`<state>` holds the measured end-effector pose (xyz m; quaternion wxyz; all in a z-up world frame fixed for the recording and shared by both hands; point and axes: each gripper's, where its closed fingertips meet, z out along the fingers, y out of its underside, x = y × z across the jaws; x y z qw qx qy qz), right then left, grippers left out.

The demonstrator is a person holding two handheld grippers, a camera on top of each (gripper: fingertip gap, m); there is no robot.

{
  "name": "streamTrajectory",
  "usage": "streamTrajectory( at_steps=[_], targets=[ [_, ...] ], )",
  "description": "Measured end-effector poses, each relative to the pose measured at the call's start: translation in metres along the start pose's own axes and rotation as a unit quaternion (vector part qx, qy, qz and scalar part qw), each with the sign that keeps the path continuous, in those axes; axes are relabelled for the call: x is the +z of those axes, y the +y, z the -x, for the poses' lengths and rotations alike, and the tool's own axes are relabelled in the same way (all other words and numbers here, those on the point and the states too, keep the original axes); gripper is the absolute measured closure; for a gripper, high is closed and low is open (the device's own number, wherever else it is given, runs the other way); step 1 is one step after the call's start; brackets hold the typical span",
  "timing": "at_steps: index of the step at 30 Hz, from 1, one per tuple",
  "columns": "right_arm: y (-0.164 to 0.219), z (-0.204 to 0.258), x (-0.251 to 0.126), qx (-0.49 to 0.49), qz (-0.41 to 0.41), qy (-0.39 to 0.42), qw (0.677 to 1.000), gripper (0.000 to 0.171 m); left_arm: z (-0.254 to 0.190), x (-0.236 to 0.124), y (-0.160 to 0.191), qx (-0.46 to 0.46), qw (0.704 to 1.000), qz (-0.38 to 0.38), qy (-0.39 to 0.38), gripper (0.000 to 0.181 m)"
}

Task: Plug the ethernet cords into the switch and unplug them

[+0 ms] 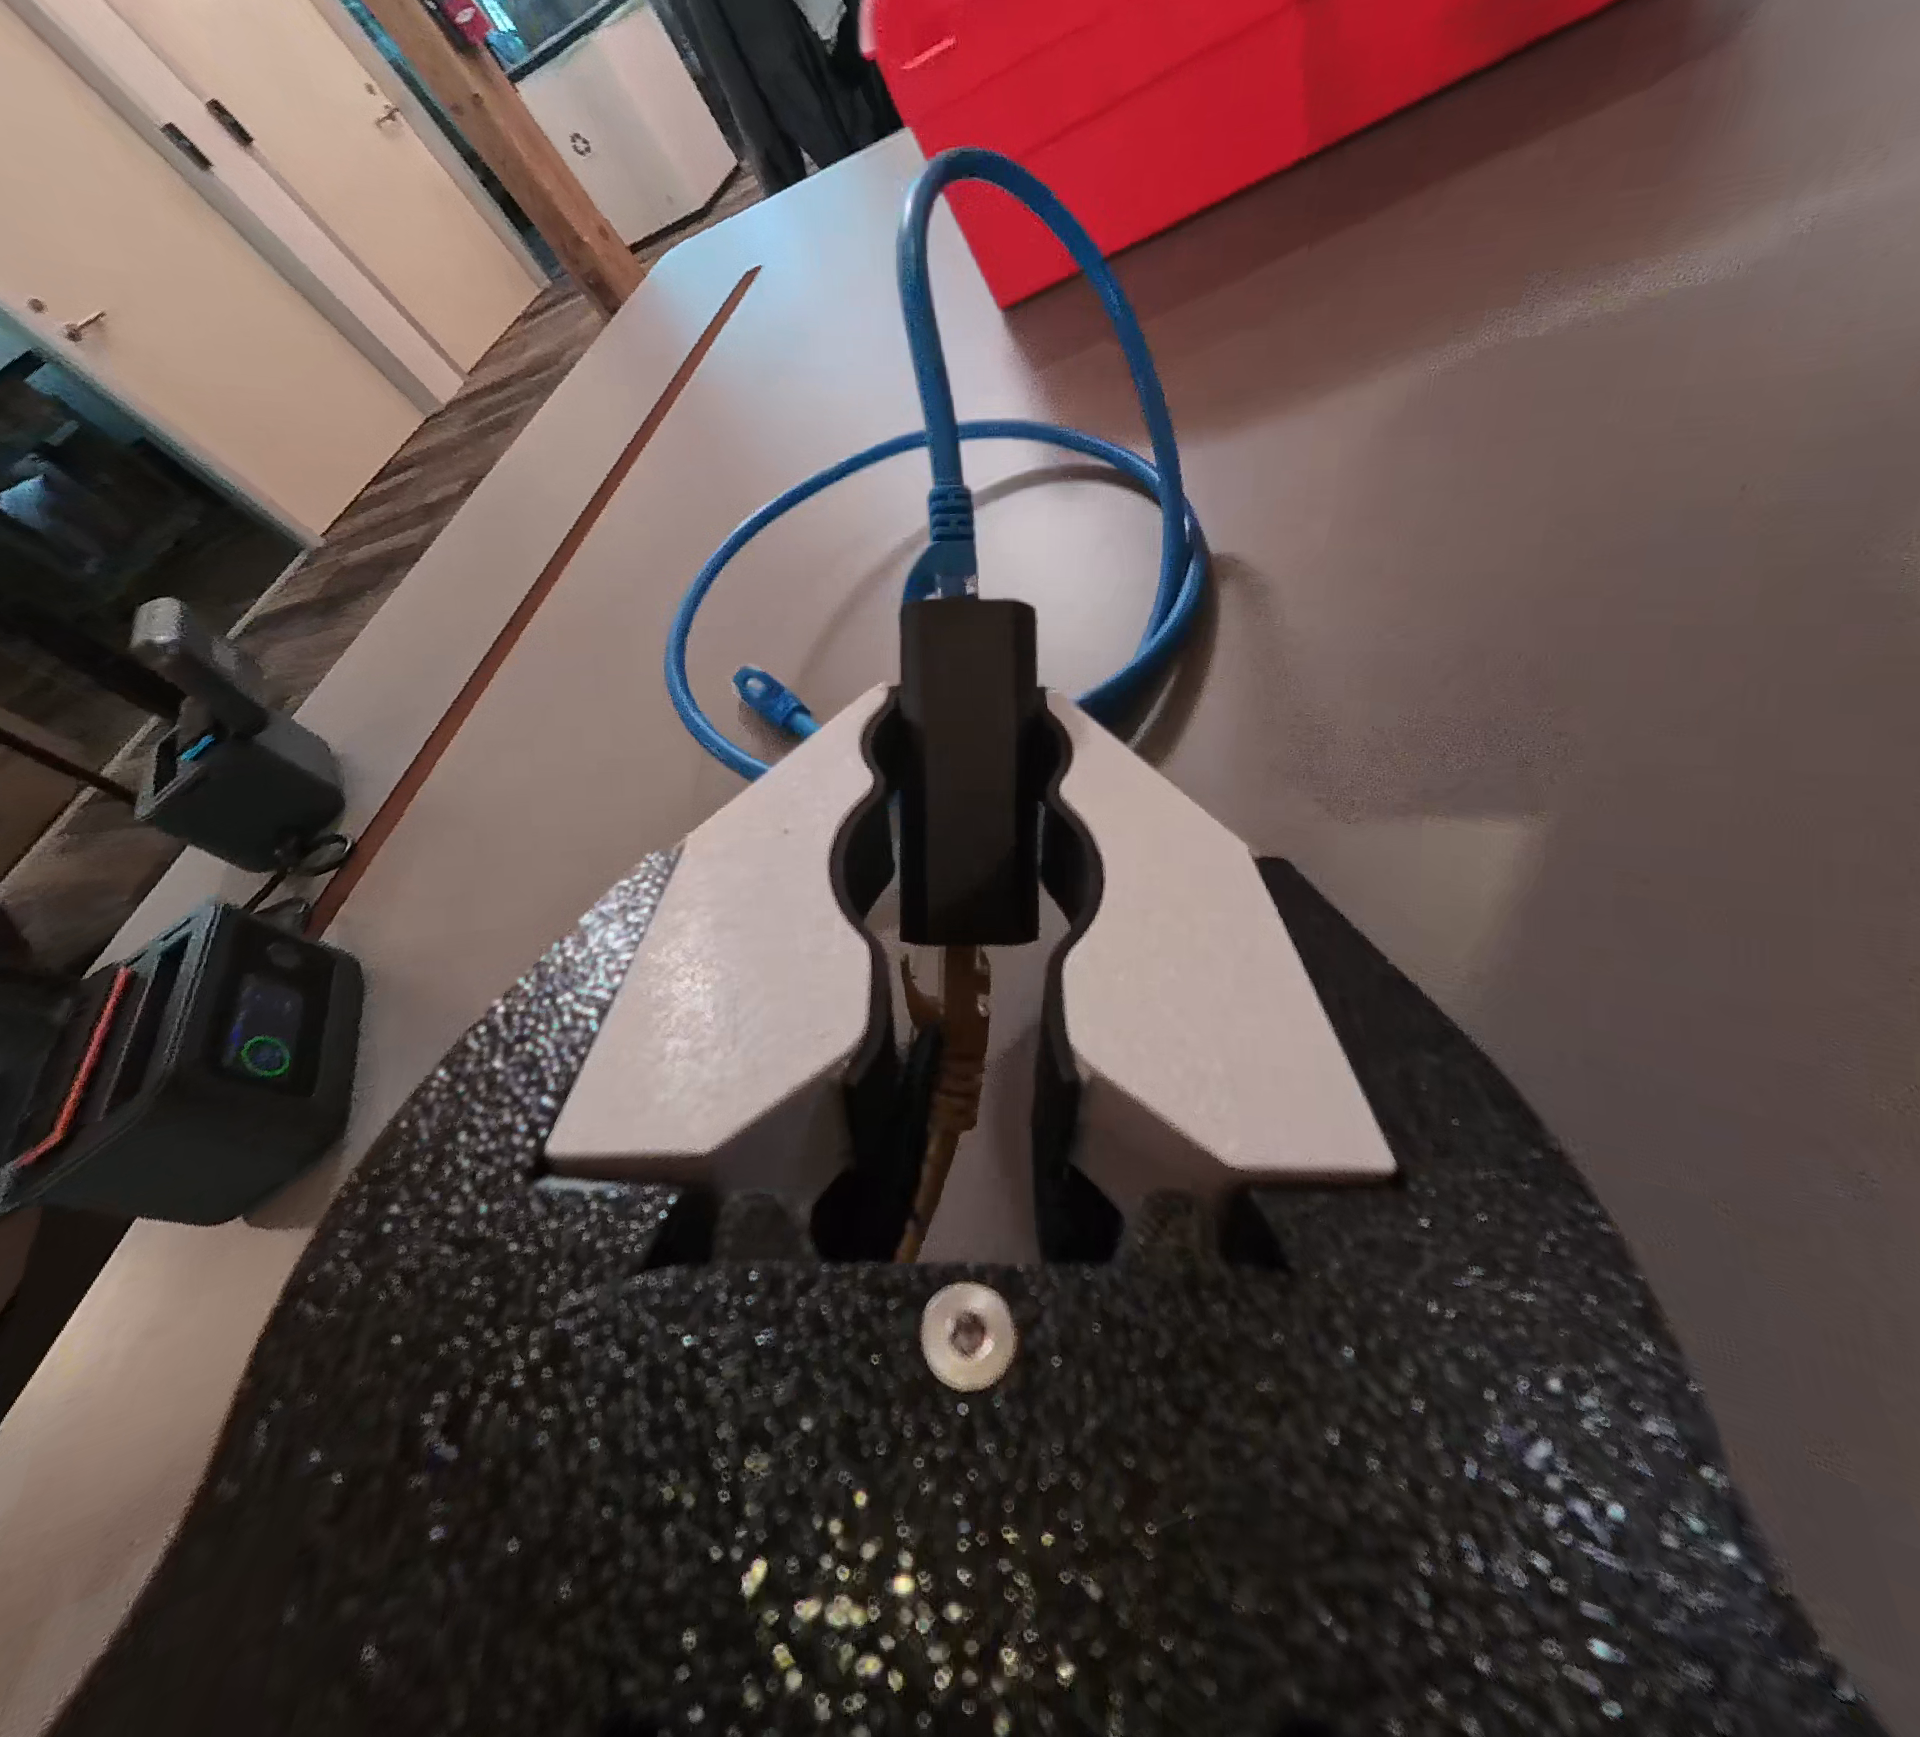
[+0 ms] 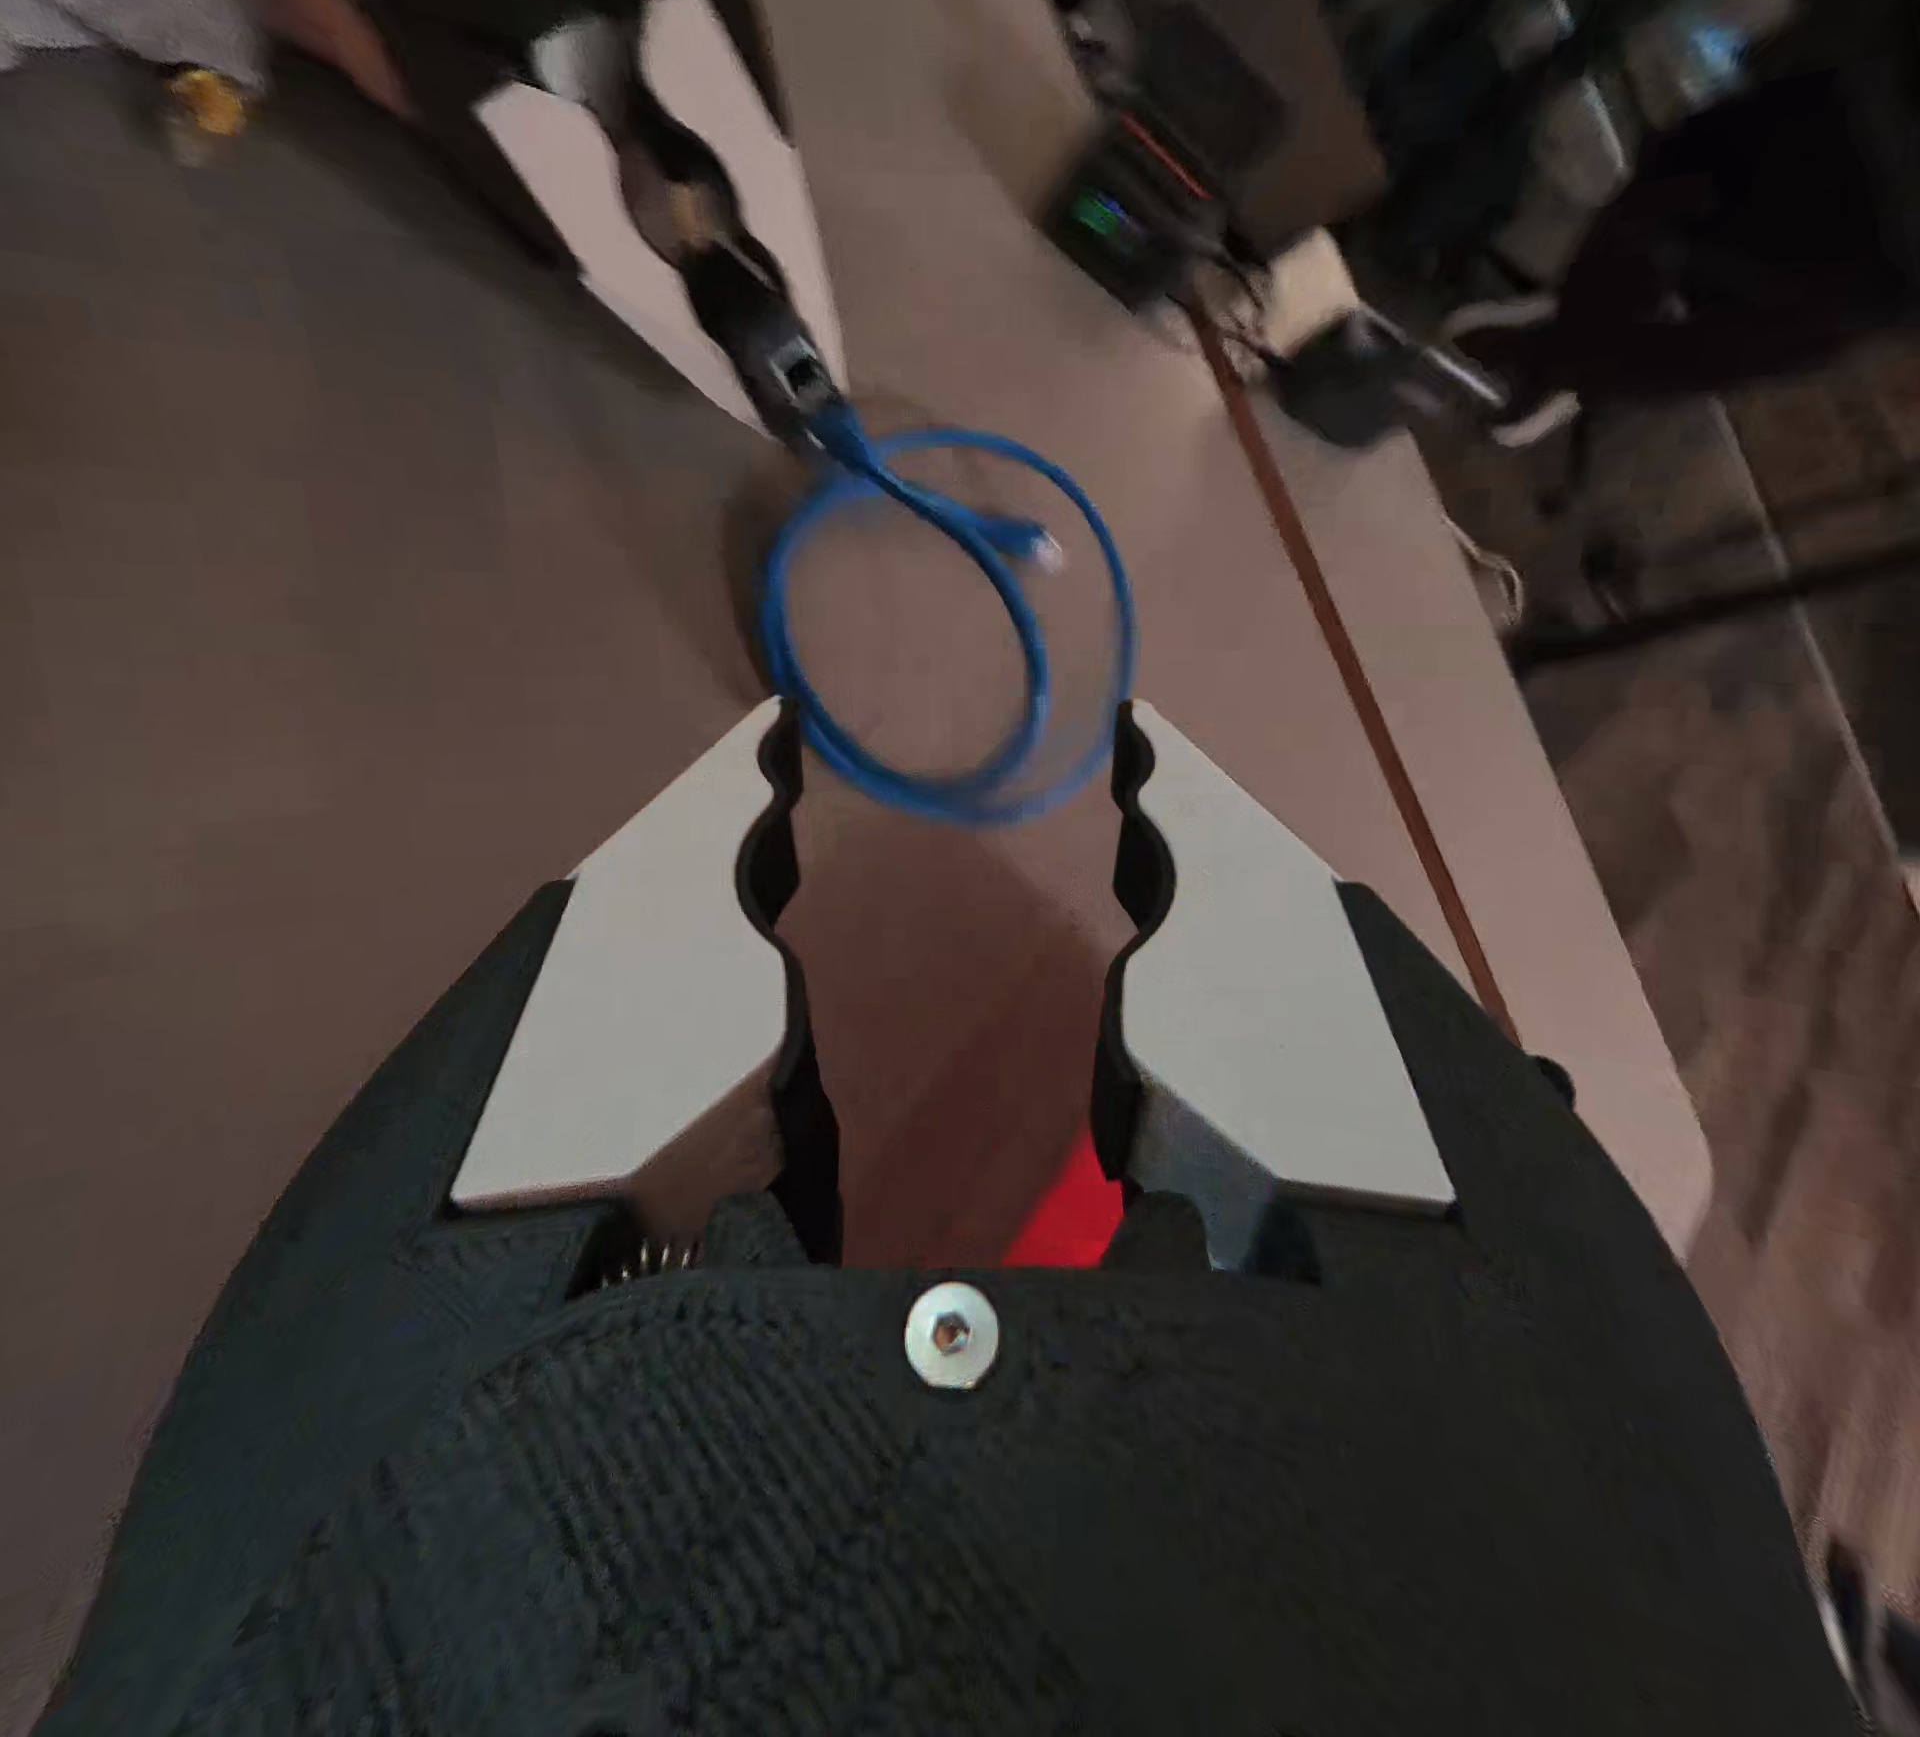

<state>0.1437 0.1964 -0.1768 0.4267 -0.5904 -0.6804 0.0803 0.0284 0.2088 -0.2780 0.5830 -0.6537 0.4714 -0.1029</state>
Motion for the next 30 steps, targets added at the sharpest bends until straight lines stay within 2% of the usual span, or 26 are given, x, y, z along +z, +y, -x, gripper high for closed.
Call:
streamTrajectory(
  at_steps=[1,5,10,12,15,22,25,28,30],
  targets=[
    [-0.007,0.012,0.021,-0.020,-0.013,-0.013,1.000,0.115,-0.003,0.001,0.001,0.006,1.000,0.002,0.009,0.160],
    [-0.018,0.043,0.084,-0.049,-0.034,-0.066,0.996,0.129,-0.016,0.003,0.002,0.023,0.999,0.008,0.044,0.160],
    [-0.013,0.057,0.119,-0.069,-0.001,-0.116,0.991,0.143,-0.026,0.005,0.005,0.042,0.997,0.019,0.069,0.160],
    [-0.010,0.057,0.125,-0.074,0.008,-0.118,0.990,0.153,-0.025,0.005,0.005,0.036,0.997,0.019,0.072,0.160],
    [-0.008,0.056,0.128,-0.089,0.017,-0.122,0.988,0.154,-0.025,0.005,0.006,0.035,0.996,0.019,0.074,0.160],
    [-0.004,0.059,0.132,-0.144,0.052,-0.125,0.980,0.141,-0.023,0.004,0.006,0.035,0.996,0.020,0.075,0.160],
    [-0.011,0.058,0.128,-0.176,0.056,-0.107,0.977,0.129,-0.025,0.004,0.006,0.042,0.996,0.020,0.079,0.160],
    [-0.012,0.061,0.127,-0.163,0.065,-0.128,0.976,0.131,-0.027,0.004,0.005,0.057,0.995,0.021,0.079,0.160],
    [-0.007,0.059,0.131,-0.169,0.076,-0.130,0.974,0.142,-0.027,0.004,0.005,0.055,0.995,0.019,0.080,0.160]
  ],
)
